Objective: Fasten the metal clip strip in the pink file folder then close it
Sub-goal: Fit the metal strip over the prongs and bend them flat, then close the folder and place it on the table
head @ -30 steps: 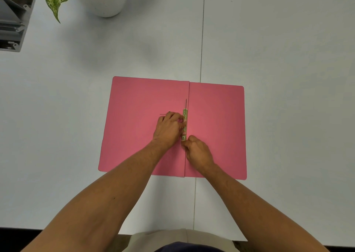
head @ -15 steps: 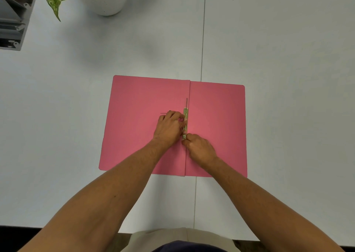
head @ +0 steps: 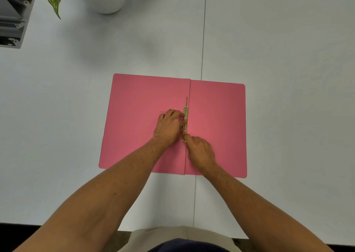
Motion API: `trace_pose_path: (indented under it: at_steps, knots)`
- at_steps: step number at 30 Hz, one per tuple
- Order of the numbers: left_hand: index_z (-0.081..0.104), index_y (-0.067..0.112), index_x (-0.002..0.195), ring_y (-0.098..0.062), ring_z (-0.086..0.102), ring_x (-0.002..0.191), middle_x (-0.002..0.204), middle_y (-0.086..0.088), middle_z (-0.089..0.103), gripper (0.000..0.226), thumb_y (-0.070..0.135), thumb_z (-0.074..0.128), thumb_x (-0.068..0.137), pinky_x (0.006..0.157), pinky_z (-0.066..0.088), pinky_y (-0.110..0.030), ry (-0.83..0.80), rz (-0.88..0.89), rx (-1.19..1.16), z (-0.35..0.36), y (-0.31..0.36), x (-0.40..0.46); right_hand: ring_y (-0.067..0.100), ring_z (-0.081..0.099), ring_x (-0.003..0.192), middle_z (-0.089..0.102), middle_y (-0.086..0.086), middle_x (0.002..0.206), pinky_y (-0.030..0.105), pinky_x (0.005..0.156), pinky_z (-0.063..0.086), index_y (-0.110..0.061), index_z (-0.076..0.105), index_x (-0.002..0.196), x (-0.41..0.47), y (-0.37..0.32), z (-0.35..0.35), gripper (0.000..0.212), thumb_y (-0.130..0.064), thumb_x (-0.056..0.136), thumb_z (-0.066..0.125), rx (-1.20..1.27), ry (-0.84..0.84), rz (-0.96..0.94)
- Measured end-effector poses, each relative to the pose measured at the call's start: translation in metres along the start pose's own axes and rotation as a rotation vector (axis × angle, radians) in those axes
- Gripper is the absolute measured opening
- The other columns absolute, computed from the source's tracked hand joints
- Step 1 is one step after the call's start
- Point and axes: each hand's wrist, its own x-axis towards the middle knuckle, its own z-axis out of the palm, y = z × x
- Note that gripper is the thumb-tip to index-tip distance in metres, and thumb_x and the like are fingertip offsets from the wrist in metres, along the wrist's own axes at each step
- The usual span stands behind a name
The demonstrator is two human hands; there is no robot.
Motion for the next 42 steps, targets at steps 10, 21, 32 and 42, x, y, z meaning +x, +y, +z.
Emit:
trace_pose_path:
  at_steps: [10,21,32,42]
  knots:
    - [0.062,0.018,0.120,-0.022,0.040,0.126,0.131,0.002,0.055,0.038,0.022,0.065,0.082,0.096,0.033,-0.039,0.020,-0.011,-0.029,0.005,-0.002,0.000,0.031,0.061,0.061,0.066,0.013,0.070,0.031,0.049,0.041,-0.006,0.063,0.107,-0.004,-0.012,0.013,0.025,-0.005,0.082,0.065,0.163,0.032,0.167]
    - [0.060,0.022,0.125,-0.022,0.037,0.130,0.138,0.003,0.051,0.041,0.031,0.064,0.085,0.102,0.032,-0.041,0.003,0.005,-0.022,0.004,-0.001,-0.002,0.030,0.058,0.091,0.066,0.017,0.098,0.044,0.074,0.052,0.002,0.068,0.101,-0.013,-0.001,0.027,0.018,-0.008,0.091,0.058,0.330,0.051,0.107]
    - [0.064,0.011,0.120,-0.029,0.053,0.119,0.127,-0.010,0.062,0.038,0.018,0.068,0.083,0.101,0.039,-0.037,0.234,-0.085,-0.376,-0.003,-0.016,-0.022,0.034,0.059,0.091,0.066,0.018,0.102,0.038,0.075,0.052,0.003,0.067,0.109,-0.010,0.005,0.020,0.024,0.000,0.089,0.053,0.303,0.045,0.074]
    - [0.040,0.014,0.134,-0.034,0.029,0.136,0.147,-0.015,0.035,0.085,0.053,0.075,0.066,0.108,0.026,-0.056,0.307,-0.946,-0.360,0.002,-0.070,-0.077,0.031,0.056,0.098,0.063,0.015,0.111,0.038,0.074,0.053,0.000,0.061,0.119,-0.017,0.009,0.021,0.032,0.001,0.088,0.056,0.131,-0.023,-0.036]
